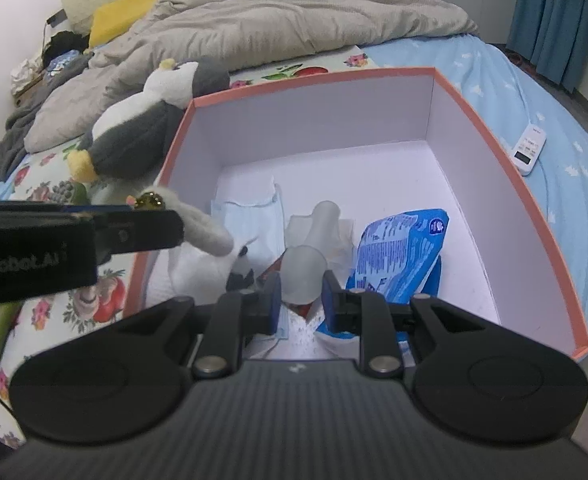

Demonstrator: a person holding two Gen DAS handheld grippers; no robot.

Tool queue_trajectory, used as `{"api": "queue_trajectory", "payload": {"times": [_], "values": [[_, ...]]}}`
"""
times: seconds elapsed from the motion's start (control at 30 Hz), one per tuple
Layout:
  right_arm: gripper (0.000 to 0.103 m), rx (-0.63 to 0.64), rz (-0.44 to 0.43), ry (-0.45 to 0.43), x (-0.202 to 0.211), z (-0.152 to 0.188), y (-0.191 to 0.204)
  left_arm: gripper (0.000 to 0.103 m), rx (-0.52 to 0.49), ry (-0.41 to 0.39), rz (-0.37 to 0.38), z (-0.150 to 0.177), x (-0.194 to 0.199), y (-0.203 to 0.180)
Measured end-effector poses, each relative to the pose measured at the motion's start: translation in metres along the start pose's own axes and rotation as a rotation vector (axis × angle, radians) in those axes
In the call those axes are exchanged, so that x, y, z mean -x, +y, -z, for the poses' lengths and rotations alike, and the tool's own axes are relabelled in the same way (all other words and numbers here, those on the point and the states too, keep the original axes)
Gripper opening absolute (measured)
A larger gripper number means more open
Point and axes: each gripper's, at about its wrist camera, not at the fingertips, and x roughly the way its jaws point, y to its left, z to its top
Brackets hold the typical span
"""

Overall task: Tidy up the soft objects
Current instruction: 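Lower the hair tie in the left tool and the cup in the right tool into the box, then open the left tool to drop the hair tie while the right tool releases the cup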

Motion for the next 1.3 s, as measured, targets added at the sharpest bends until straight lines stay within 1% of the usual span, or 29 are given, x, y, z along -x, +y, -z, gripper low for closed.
{"api": "queue_trajectory", "payload": {"times": [0.2,0.27,0.3,0.33,0.53,0.73,0.9,1.03,1.3], "values": [[0.028,-0.007,0.0,0.005,-0.004,0.001,-0.005,0.027,-0.004,0.013,0.003,0.003,-0.004,-0.003],[0.032,-0.015,0.005,0.006,-0.005,0.0,-0.007,0.036,-0.021,0.015,0.002,0.003,-0.003,-0.006],[0.035,-0.022,0.007,0.005,-0.005,0.0,-0.009,0.042,-0.029,0.009,0.004,0.003,-0.002,-0.008],[0.036,-0.029,0.011,0.005,-0.006,-0.001,-0.011,0.045,-0.035,0.001,0.003,0.004,0.0,-0.009],[0.036,-0.045,0.011,-0.018,0.002,-0.002,-0.014,0.045,-0.043,-0.043,-0.004,0.002,0.017,-0.013],[0.036,-0.035,0.006,-0.085,0.027,-0.008,-0.005,0.045,-0.055,-0.139,-0.023,0.0,0.061,-0.016],[0.036,-0.023,-0.008,-0.164,0.06,-0.011,0.008,0.045,-0.057,-0.226,-0.033,0.006,0.107,-0.015],[0.036,-0.018,-0.035,-0.229,0.089,-0.009,0.021,0.045,-0.055,-0.289,-0.052,0.018,0.144,-0.014],[0.036,0.03,-0.07,-0.323,0.136,0.002,0.057,0.045,-0.032,-0.382,-0.084,0.052,0.207,-0.001]]}}
